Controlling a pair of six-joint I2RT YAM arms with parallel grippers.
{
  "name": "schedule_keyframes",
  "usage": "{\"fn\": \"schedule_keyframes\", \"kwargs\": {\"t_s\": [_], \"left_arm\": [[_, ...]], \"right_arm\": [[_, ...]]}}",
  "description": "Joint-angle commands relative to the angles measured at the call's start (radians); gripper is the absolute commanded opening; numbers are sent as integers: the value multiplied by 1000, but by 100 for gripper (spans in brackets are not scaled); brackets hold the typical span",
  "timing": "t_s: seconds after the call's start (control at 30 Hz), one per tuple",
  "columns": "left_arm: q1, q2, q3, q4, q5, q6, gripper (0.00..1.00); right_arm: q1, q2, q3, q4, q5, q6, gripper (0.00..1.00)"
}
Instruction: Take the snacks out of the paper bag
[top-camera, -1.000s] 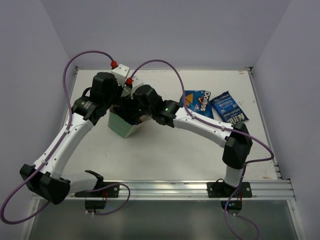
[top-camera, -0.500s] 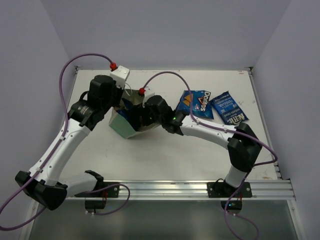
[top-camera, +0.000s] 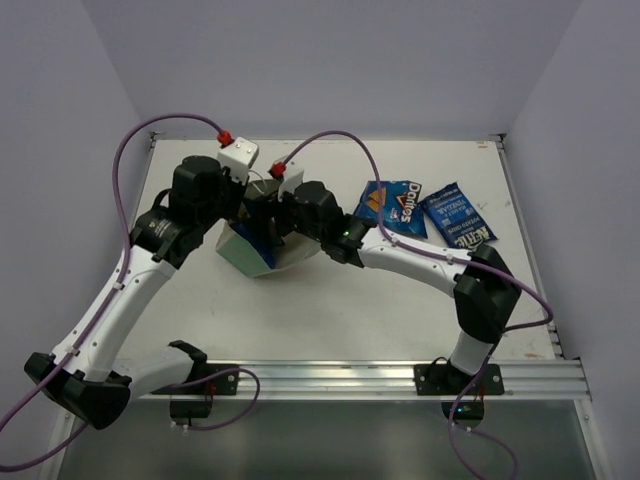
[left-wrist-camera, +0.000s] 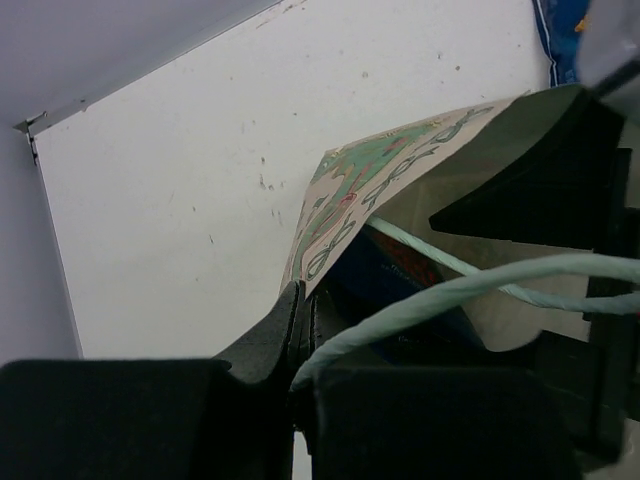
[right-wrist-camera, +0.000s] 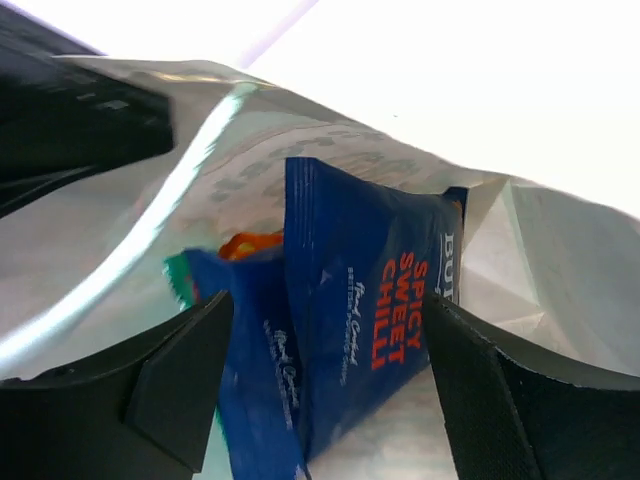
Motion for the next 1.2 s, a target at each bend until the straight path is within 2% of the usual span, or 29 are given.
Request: {"fn": "schedule_keyframes", "kwargs": {"t_s": [0.0, 0.13, 0.23, 0.27, 0.3, 0.37, 0.4, 0.47, 0.73, 0.9, 1.1, 1.17], "left_arm": [[-1, -48, 13, 125, 25, -4, 0], [-2, -48, 13, 125, 30, -13, 0], [-1, -53, 10, 128, 30, -15, 0], [-1, -53, 7, 129, 28, -13, 0], [-1, -54, 4, 129, 21, -13, 0], [-1, -57, -4, 131, 10, -12, 0], [1, -59, -17, 132, -10, -12, 0], [-1, -60, -27, 137, -38, -28, 0], [-1, -39, -62, 169, -180, -61, 0], [1, -26, -93, 226, -256, -45, 0], [21, 16, -102, 318, -306, 56, 0], [31, 33, -87, 356, -314, 103, 0]], "right_arm": [[0, 64, 81, 47, 9, -56, 78], [0, 110, 99, 33, -14, -50, 75], [0, 129, 90, 35, -17, -30, 65], [0, 127, 84, 41, -12, -27, 58], [0, 115, 69, 50, -3, -27, 44], [0, 98, 66, 52, 3, -42, 28], [0, 87, 84, 41, 3, -50, 13], [0, 40, 108, -13, 2, -79, 0], [-10, -258, 193, -164, 18, -150, 0], [-55, -370, 254, -237, 28, -137, 0], [-170, -525, 198, -312, 83, -41, 0], [-196, -558, 129, -333, 113, -41, 0]]}}
